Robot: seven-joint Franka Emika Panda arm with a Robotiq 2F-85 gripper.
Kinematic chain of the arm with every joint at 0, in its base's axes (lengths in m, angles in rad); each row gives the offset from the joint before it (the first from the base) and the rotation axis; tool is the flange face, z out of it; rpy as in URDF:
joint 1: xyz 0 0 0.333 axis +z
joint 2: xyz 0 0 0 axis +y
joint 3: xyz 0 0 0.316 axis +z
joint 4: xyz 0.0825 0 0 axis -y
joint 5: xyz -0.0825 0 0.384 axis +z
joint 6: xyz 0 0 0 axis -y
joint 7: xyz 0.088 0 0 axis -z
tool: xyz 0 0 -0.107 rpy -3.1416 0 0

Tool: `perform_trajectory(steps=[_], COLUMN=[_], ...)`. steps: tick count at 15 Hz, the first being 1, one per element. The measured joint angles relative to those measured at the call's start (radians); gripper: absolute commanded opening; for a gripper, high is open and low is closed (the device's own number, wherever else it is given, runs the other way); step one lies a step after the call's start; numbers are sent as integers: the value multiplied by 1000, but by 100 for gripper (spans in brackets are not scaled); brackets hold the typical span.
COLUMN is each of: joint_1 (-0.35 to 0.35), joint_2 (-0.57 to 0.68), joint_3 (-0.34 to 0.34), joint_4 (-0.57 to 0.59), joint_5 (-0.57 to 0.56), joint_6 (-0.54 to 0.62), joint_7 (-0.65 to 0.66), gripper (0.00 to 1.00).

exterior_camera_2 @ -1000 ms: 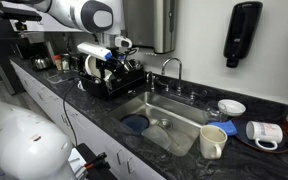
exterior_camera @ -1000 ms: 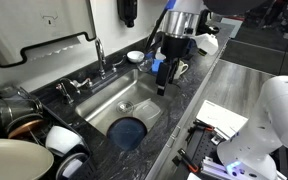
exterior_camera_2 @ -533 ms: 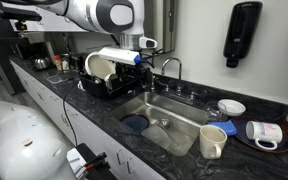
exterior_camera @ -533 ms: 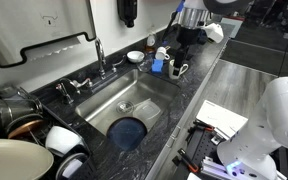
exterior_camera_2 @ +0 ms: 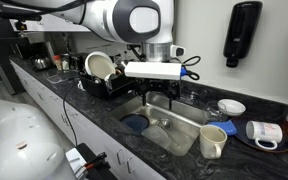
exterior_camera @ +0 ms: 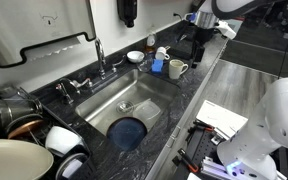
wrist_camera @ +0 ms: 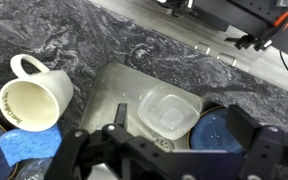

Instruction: Put the white cup closest to you in the sink

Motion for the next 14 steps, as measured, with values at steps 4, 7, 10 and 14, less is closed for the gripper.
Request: perform_trajectory(steps=[4,7,10,14], joint_1=[-8,-12,-48,-98], joint_2=[-1,1,30,130], joint_3=[4,9,-11,-82], joint_4=[0,1,16,45], joint_5=[2,-6,-64,-115], joint_6=[2,10,58,193], joint_7=[-6,0,-3,-46], gripper=[100,100,100,100])
